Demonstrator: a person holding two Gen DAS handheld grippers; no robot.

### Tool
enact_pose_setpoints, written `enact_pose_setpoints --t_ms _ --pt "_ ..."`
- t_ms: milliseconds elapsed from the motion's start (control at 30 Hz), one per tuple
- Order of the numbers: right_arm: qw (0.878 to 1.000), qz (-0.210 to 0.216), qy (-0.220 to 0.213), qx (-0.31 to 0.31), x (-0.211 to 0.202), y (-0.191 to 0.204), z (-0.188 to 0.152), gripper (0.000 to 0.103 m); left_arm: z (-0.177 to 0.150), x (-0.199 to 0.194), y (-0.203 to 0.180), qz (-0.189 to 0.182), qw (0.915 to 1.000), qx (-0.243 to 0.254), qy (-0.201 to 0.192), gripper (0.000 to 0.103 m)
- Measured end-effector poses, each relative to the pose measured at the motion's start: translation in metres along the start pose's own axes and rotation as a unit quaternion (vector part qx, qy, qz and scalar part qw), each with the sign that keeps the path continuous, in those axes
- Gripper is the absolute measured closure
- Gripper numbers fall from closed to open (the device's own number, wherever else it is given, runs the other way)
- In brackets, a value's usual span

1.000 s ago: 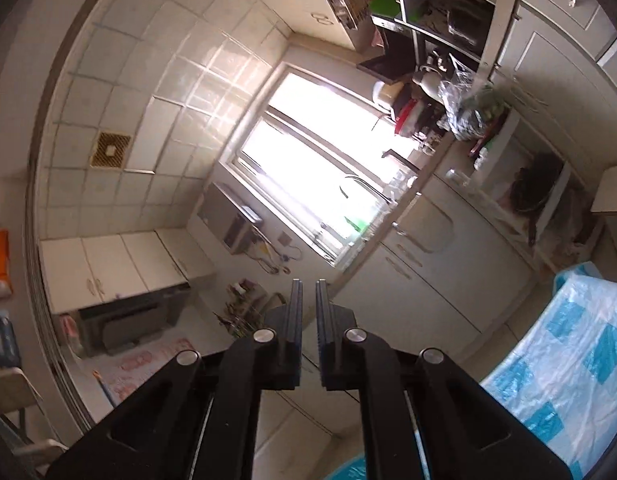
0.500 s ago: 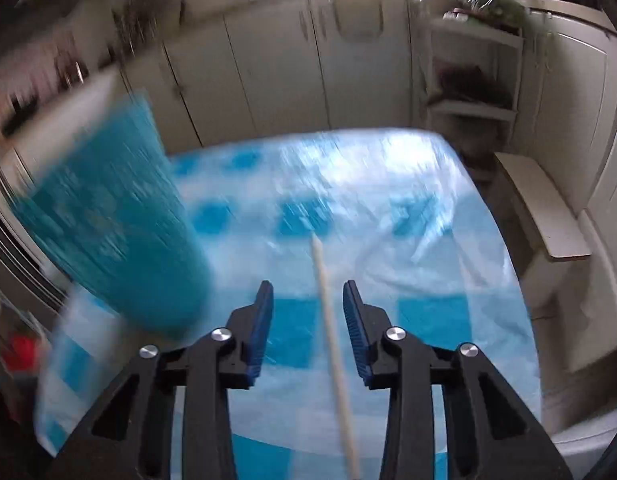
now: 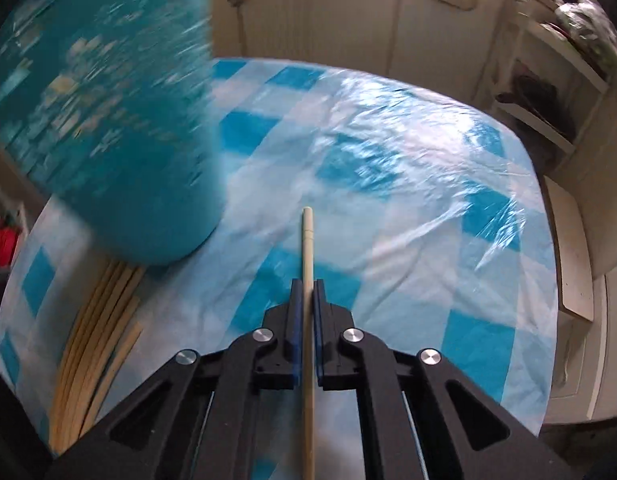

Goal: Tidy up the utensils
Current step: 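Grasp another wooden chopstick from the pile with the right gripper, then carry the chopstick over the teal basket and open the right gripper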

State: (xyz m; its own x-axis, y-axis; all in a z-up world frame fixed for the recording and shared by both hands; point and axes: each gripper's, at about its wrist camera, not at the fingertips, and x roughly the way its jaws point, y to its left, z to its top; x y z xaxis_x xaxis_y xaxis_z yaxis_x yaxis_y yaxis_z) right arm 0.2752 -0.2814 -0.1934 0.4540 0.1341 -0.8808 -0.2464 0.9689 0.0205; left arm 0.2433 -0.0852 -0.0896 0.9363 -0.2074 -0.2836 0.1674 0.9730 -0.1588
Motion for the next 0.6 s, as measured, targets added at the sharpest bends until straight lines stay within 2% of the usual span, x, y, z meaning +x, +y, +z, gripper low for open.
enact_pose_setpoints --t_ms 67,167,300,433,500,567,600 --pt "0.999 0.022 0.016 -0.018 -0.006 0.009 -0.01 0.097 -0.004 0.001 -0.004 -0.003 1.0 0.007 0.004 0.042" --pt "0.999 0.03 0.028 -0.026 -0.008 0.013 -0.012 0.097 -0.009 0.003 -0.005 -0.003 0.9999 0.007 0.011 0.042" --pt "0.999 0.023 0.031 -0.033 0.008 0.015 0.01 0.092 -0.012 0.003 -0.004 0.0 0.9998 0.004 0.018 0.041" --pt "0.998 0.031 0.038 -0.037 0.02 0.016 0.032 0.092 -0.009 0.002 -0.004 0.002 0.9999 0.006 0.015 0.04" --pt "0.998 0.027 0.041 -0.044 0.02 0.02 0.035 0.097 -0.009 0.004 -0.003 0.003 0.9998 0.006 0.018 0.04" --pt "0.999 0.016 0.012 -0.028 0.008 0.017 0.032 0.097 -0.009 0.004 -0.003 0.004 0.9998 0.005 0.02 0.04" --pt "1.0 0.028 -0.011 -0.007 -0.007 0.009 0.026 0.097 -0.008 0.003 -0.001 0.007 0.9998 0.002 0.018 0.04"
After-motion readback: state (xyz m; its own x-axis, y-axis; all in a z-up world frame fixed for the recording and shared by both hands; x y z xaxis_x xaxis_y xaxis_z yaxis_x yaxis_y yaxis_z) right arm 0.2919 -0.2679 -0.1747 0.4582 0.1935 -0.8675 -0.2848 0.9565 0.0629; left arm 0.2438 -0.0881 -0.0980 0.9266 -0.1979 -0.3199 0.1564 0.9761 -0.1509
